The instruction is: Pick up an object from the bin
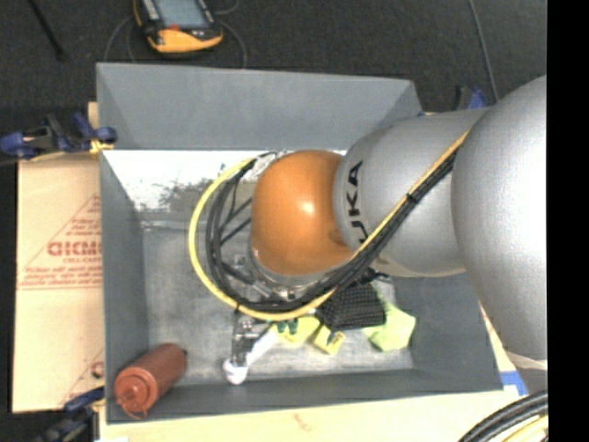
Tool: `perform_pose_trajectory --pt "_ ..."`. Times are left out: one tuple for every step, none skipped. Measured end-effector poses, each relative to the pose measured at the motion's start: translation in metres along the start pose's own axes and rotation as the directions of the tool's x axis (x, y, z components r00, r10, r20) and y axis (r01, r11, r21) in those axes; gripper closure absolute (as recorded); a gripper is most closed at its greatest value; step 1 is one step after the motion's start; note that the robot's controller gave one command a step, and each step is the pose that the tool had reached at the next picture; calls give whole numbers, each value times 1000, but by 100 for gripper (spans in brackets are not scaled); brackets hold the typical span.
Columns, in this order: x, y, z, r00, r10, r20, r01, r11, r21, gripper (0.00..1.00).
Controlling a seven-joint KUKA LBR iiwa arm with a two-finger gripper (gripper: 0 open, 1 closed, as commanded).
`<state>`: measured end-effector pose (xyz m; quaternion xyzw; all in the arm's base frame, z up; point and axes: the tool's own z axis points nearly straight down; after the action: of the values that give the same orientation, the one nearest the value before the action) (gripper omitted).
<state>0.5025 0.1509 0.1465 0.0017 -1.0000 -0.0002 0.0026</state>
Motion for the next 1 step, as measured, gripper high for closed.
perform_pose_trajectory --pt "-2 0 -3 1000 3 7 -3 1000 -1 0"
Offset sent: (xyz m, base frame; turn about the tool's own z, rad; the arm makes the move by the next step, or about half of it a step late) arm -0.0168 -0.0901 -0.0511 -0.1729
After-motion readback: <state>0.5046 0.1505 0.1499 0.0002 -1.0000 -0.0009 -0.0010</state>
